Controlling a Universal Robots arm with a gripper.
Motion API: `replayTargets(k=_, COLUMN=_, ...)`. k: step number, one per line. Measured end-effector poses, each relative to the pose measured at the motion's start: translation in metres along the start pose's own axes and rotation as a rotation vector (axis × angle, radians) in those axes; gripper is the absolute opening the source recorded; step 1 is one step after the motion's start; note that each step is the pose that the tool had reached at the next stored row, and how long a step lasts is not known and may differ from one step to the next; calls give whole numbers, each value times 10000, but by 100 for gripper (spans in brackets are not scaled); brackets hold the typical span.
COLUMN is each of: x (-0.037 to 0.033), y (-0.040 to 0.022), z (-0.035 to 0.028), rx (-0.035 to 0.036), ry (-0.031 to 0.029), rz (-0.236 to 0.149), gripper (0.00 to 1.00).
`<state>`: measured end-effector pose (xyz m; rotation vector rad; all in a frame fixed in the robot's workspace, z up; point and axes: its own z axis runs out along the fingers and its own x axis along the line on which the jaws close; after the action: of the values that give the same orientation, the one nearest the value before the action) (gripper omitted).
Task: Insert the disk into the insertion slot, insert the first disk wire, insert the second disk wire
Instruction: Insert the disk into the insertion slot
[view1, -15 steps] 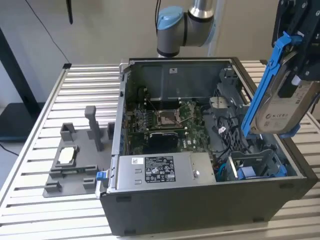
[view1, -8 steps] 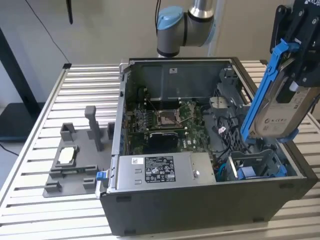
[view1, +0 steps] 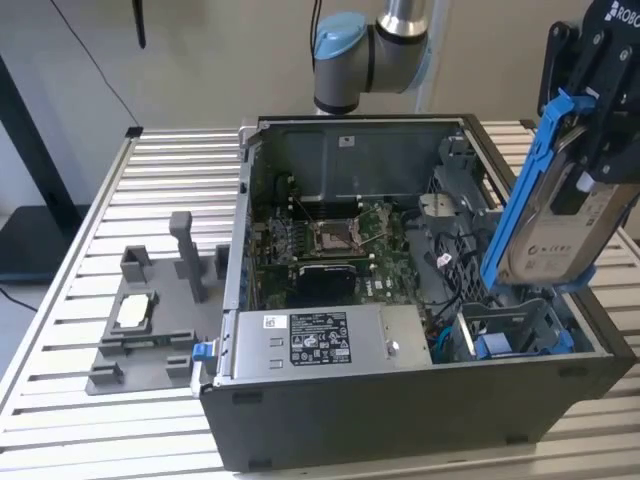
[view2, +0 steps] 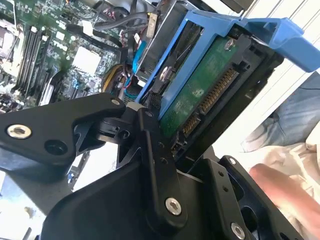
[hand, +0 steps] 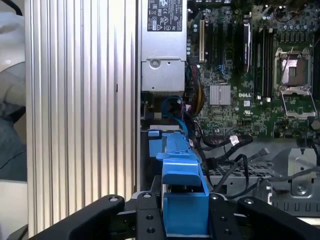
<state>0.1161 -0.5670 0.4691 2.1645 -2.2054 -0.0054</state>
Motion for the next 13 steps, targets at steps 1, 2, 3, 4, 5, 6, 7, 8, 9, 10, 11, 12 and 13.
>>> replayTargets(k=1, x=0, y=0, z=8, rx=0, ry=14, rz=1, gripper=33)
replayTargets(k=2, x=-1, y=0, z=13, rx=0, ry=30, rz=2, gripper=33)
replayTargets(k=3, x=-1, y=0, z=20, rx=1, ry=46, rz=3, gripper=33)
replayTargets(k=4, x=-1, y=0, z=28, rx=1, ry=63, rz=4, gripper=33)
replayTargets(k=5, x=-1, y=-1, z=37, rx=1, ry=77, rz=4, gripper=33)
replayTargets(k=6, x=-2, y=-1, z=45, rx=1, ry=94, rz=5, gripper=33)
replayTargets(k=7, x=-2, y=-2, z=52, rx=2, ry=115, rz=5, gripper=33)
replayTargets(k=8, x=-2, y=-2, z=58, rx=3, ry=142, rz=6, gripper=33)
replayTargets(k=9, x=-2, y=-2, z=66, rx=3, ry=164, rz=7, gripper=33)
replayTargets(k=10, x=-2, y=-3, z=73, rx=3, ry=186, rz=8, gripper=33)
replayTargets(k=11, x=-3, y=-3, z=80, rx=4, ry=205, rz=8, gripper=33)
replayTargets(k=12, x=-3, y=-3, z=87, rx=4, ry=228, rz=9, gripper=33)
replayTargets(k=13, x=-3, y=-4, z=95, rx=4, ry=247, rz=10, gripper=33)
